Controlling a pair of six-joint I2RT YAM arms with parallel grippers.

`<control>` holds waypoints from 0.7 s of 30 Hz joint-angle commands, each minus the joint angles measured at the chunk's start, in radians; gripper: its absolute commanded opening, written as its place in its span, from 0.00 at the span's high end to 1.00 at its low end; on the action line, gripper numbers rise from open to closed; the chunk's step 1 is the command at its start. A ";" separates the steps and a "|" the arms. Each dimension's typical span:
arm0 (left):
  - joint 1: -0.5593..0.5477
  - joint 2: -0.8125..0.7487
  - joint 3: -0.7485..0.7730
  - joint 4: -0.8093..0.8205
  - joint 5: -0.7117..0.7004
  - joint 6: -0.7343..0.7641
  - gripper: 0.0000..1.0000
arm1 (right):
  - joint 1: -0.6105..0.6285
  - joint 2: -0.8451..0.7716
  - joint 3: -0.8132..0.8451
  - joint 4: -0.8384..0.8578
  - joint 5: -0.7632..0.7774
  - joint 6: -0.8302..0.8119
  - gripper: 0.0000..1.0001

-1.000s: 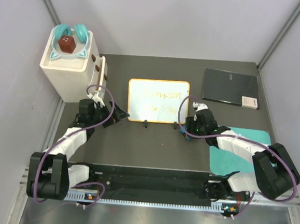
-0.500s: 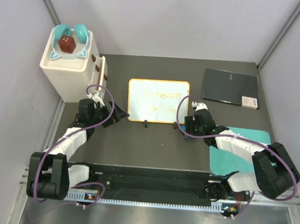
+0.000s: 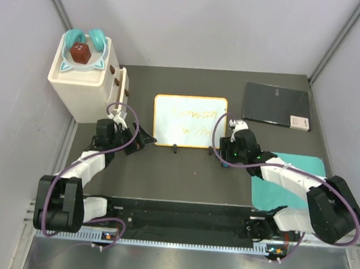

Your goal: Erase the whiteboard

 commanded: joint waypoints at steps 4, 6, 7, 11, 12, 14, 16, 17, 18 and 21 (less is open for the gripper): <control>0.005 -0.007 0.041 0.012 -0.007 0.023 0.01 | 0.014 0.069 0.036 0.001 0.003 -0.004 0.38; 0.006 -0.009 0.044 0.012 -0.009 0.024 0.01 | 0.014 0.072 0.042 -0.007 0.009 -0.001 0.45; 0.005 -0.009 0.047 0.010 -0.012 0.024 0.01 | 0.014 0.075 0.042 -0.013 0.011 -0.001 0.47; 0.006 -0.009 0.058 0.004 -0.026 0.029 0.01 | 0.014 0.098 0.049 -0.024 0.024 0.006 0.52; 0.006 -0.007 0.059 0.003 -0.029 0.029 0.01 | 0.014 0.104 0.052 -0.024 0.026 0.007 0.52; 0.006 -0.007 0.067 -0.001 -0.044 0.027 0.01 | 0.014 0.126 0.057 -0.024 0.026 0.007 0.52; 0.006 -0.007 0.073 -0.001 -0.056 0.023 0.01 | 0.015 0.138 0.069 -0.028 0.032 0.009 0.52; 0.006 -0.007 0.082 -0.001 -0.061 0.015 0.01 | 0.015 0.149 0.072 -0.028 0.032 0.010 0.52; 0.006 -0.009 0.087 0.004 -0.078 0.009 0.01 | 0.014 0.166 0.083 -0.039 0.035 0.012 0.55; 0.006 -0.015 0.081 0.073 -0.140 -0.023 0.01 | 0.014 0.198 0.108 -0.067 0.053 0.021 0.79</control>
